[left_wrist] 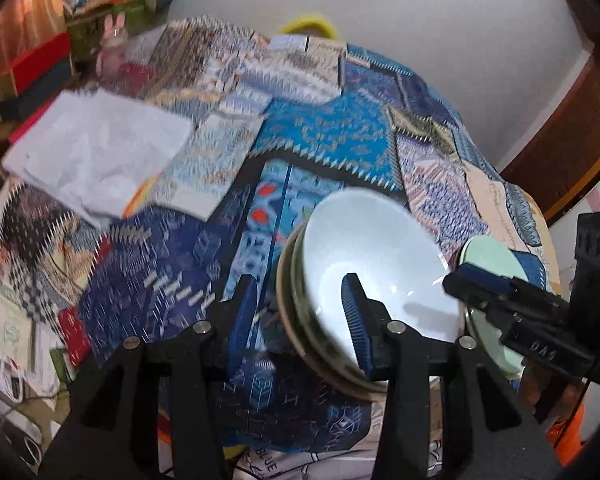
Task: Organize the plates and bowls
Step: 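Grip the rims of the nested bowl stack with both tools and lift it, then carry the bowl stack with both tools over the mint green plate stack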
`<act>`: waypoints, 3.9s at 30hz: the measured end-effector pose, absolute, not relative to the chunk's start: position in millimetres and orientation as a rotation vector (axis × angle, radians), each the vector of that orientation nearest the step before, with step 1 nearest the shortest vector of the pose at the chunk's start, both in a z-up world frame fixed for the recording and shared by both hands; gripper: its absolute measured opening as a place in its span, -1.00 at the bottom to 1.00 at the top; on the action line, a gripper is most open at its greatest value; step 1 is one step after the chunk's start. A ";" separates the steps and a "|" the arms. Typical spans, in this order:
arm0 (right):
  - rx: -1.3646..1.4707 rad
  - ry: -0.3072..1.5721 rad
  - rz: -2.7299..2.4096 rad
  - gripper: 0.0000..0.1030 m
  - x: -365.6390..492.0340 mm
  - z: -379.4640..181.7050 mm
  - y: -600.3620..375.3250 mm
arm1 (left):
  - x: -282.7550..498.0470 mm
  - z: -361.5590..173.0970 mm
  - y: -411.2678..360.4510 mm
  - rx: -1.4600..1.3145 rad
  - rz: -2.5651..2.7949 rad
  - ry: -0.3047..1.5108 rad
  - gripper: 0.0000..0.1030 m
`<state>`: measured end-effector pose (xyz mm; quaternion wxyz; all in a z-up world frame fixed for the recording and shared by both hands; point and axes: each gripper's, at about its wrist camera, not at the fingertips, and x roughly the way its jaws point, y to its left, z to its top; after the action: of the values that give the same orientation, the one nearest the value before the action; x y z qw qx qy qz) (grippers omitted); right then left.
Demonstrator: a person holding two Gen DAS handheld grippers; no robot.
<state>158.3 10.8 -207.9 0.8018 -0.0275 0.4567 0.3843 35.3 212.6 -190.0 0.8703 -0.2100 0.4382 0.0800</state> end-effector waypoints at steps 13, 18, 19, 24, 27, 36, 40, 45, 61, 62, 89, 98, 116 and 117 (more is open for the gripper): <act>-0.075 1.043 0.843 -0.21 161.8 -219.7 24.9 | 37.6 -225.1 218.6 -0.510 0.100 0.962 0.08; -0.094 1.048 0.843 -0.15 160.6 -221.4 29.8 | 44.0 -236.9 212.2 -0.504 0.097 0.987 0.07; -0.100 1.051 0.844 -0.15 160.4 -222.1 30.6 | 44.9 -238.3 210.7 -0.499 0.101 0.988 0.07; -0.116 1.071 0.853 -0.16 160.5 -227.2 34.6 | 46.2 -243.1 209.8 -0.516 0.100 0.973 0.01; -0.136 1.057 0.837 -0.18 158.7 -228.3 37.6 | 45.0 -244.5 209.9 -0.529 0.088 0.965 -0.10; -0.119 1.035 0.793 -0.27 158.8 -228.7 36.9 | 46.7 -240.5 204.2 -0.550 0.079 0.964 -0.28; -0.098 1.021 0.772 -0.28 158.4 -228.2 35.5 | 49.1 -235.5 199.2 -0.533 0.117 0.971 -0.28; -0.067 1.022 0.773 -0.32 160.8 -225.7 33.4 | 49.4 -232.2 196.9 -0.520 0.141 0.970 -0.28; -0.038 0.921 0.765 -0.33 155.2 -191.5 18.4 | 48.4 -200.6 187.4 -0.484 0.165 0.906 -0.28; -0.036 0.915 0.764 -0.33 154.8 -189.2 16.6 | 49.1 -196.6 185.8 -0.478 0.163 0.899 -0.28; 0.057 0.803 0.647 -0.33 154.8 -147.7 -77.8 | 78.8 -136.3 100.8 -0.369 0.035 0.830 -0.28; 0.090 0.790 0.605 -0.33 155.5 -144.8 -114.7 | 91.1 -128.9 65.9 -0.331 -0.008 0.832 -0.28; 0.119 0.867 0.537 -0.33 162.9 -170.7 -155.2 | 116.7 -149.6 11.5 -0.286 -0.082 0.913 -0.28; 0.122 0.874 0.535 -0.33 164.2 -173.1 -156.3 | 118.4 -152.3 10.7 -0.286 -0.083 0.920 -0.28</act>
<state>164.2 -156.3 -173.1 0.8699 0.0581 0.4177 0.2559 118.4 10.7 -152.3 0.8853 -0.1373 0.4425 -0.0400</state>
